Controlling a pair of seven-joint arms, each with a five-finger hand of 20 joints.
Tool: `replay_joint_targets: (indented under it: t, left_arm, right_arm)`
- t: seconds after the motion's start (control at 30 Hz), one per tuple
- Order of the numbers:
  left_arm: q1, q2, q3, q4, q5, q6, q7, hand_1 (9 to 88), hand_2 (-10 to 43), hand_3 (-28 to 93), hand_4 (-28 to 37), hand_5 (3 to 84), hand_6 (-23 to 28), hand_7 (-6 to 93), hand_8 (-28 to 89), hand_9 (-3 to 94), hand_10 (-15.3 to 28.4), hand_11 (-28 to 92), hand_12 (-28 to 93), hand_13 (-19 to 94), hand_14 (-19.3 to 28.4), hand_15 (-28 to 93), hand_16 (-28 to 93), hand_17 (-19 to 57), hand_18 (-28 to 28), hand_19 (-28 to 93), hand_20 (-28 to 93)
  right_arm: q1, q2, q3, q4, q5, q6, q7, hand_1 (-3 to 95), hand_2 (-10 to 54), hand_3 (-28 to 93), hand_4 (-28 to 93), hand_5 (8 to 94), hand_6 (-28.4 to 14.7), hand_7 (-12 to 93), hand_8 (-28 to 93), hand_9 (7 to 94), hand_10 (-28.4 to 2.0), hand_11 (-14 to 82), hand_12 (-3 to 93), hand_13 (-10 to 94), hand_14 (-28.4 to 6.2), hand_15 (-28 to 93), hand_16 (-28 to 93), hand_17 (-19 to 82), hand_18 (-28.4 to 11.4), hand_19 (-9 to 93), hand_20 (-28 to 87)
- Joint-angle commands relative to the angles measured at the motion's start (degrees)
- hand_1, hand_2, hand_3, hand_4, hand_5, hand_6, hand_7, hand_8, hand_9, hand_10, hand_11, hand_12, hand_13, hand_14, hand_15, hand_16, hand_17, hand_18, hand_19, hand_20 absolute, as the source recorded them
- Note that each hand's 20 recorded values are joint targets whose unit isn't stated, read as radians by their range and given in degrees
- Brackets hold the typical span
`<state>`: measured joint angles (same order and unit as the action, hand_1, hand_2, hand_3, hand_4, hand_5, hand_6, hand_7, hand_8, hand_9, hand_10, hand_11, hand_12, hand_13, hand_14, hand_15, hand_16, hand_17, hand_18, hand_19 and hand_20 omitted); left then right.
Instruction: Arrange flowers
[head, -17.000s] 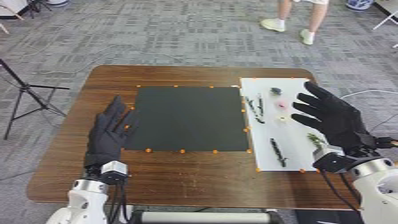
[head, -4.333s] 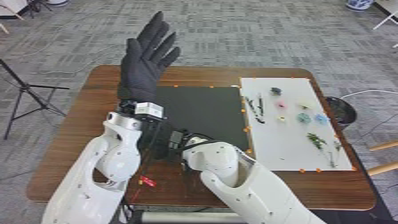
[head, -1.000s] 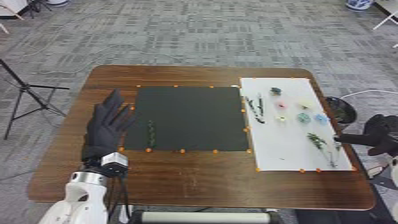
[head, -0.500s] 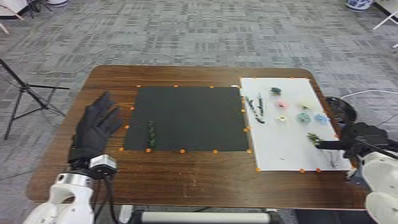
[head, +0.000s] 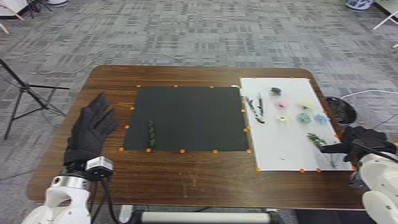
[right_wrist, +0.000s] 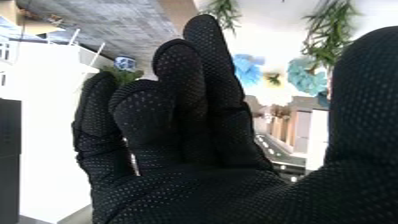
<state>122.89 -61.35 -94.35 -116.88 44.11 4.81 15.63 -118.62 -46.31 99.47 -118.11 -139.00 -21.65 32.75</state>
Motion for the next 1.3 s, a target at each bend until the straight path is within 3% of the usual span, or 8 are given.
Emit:
replay_joint_targets:
  t: [0.03,0.33,0.4,0.47,0.53,0.9,1.07,1.3]
  left_arm:
    - [0.34,-0.47,-0.36,-0.26,-0.3,0.54,0.27,26.8,-1.0,50,-27.3,22.0,-0.4,16.0,-9,17.2,8.7,8,20,14,11.5,3,11,-15.1,19.5,39,7]
    - [0.26,-0.17,-1.03,-0.42,-0.42,0.89,0.73,26.9,-0.8,50,-27.3,22.1,-0.4,16.0,-9,17.2,8.8,8,20,14,11.5,3,11,-15.1,19.5,39,7]
    - [0.49,-0.08,-1.26,-0.56,-0.51,1.08,0.81,26.8,-0.9,50,-27.3,22.0,-0.4,16.0,-9,17.2,8.8,8,20,14,11.5,3,11,-15.1,19.5,39,7]
    - [0.83,0.04,-1.64,-0.7,-0.53,1.24,0.87,26.7,-0.9,50,-27.4,22.1,-0.4,16.0,-9,17.2,8.8,8,20,14,11.5,3,11,-15.1,19.5,39,7]
    - [1.23,0.18,-2.01,-0.93,-0.54,1.52,0.94,26.8,-0.8,50,-27.4,22.0,-0.4,16.0,-9,17.2,8.8,8,20,14,11.5,3,11,-15.1,19.5,39,7]
    - [2.82,0.74,-3.05,-1.93,-0.45,1.99,1.49,26.7,-0.9,50,-27.5,22.1,-0.4,15.9,-9,17.2,8.8,8,20,14,11.6,3,11,-15.1,19.5,39,7]
    - [2.44,1.54,-3.28,-2.15,-0.3,2.18,1.79,26.6,-1.0,50,-27.5,22.2,-0.4,15.8,-9,17.3,8.7,8,19,14,11.6,3,11,-15.1,19.5,39,7]
    - [-0.06,1.59,-1.46,-1.48,-0.05,1.74,1.62,26.5,-1.0,50,-27.6,22.4,-0.3,15.8,-8,17.5,8.8,8,19,14,11.5,3,11,-15.1,19.5,39,7]
  right_arm:
    - [0.49,0.15,-1.66,2.35,-2.38,-0.94,1.02,22.8,-9.5,64,-28,62.2,-1.3,41,-13,63.0,-13.6,58.0,39.0,63,-11.6,81,32,26,-22.3,81,42]
    - [2.27,-0.1,-4.39,3.2,0.1,1.06,-0.38,29.8,-9.5,76,-28,65.9,0.1,43,-12,66.9,-13.0,58.7,39.4,67,-10.4,81,32,28,-21.1,81,40]
    - [2.39,-0.13,-4.27,2.99,0.81,2.17,-2.72,33.9,-9.1,75,-28,66.7,0.1,44,-1,68.2,-12.5,59.2,39.9,68,-10.0,81,32,29,-20.9,82,40]
    - [2.86,0.12,-4.87,2.25,1.28,3.89,-3.15,44.5,-7.5,74,-28,71.3,0.2,46,10,74.2,-10.7,61.4,41.7,72,-9.3,83,33,32,-20.2,84,38]
    - [3.84,0.39,-5.48,0.98,2.89,5.5,-3.37,46.8,-7.9,75,-28,75.1,0.6,45,14,77.6,-10.0,63.6,45.6,75,-9.2,87,35,34,-19.8,86,37]
    - [22.05,2.15,-17.49,-3.21,3.98,14.67,-6.78,42.9,-8.0,82,-21,76.1,1.2,57,21,83.0,-9.0,74.7,51.7,81,-9.5,93,39,39,-20.3,91,37]
    - [36.57,-1.66,-30.18,0.08,3.58,16.31,-8.07,41.0,-7.2,83,-18,77.6,1.4,57,23,84.8,-8.6,75.6,52.2,83,-9.0,93,40,41,-20.4,92,36]
    - [46.49,-8.89,-44.46,6.18,1.35,15.85,-7.87,40.1,-7.3,83,-15,80.0,1.5,55,22,86.3,-8.1,74.8,51.3,85,-8.1,93,39,43,-20.6,93,35]
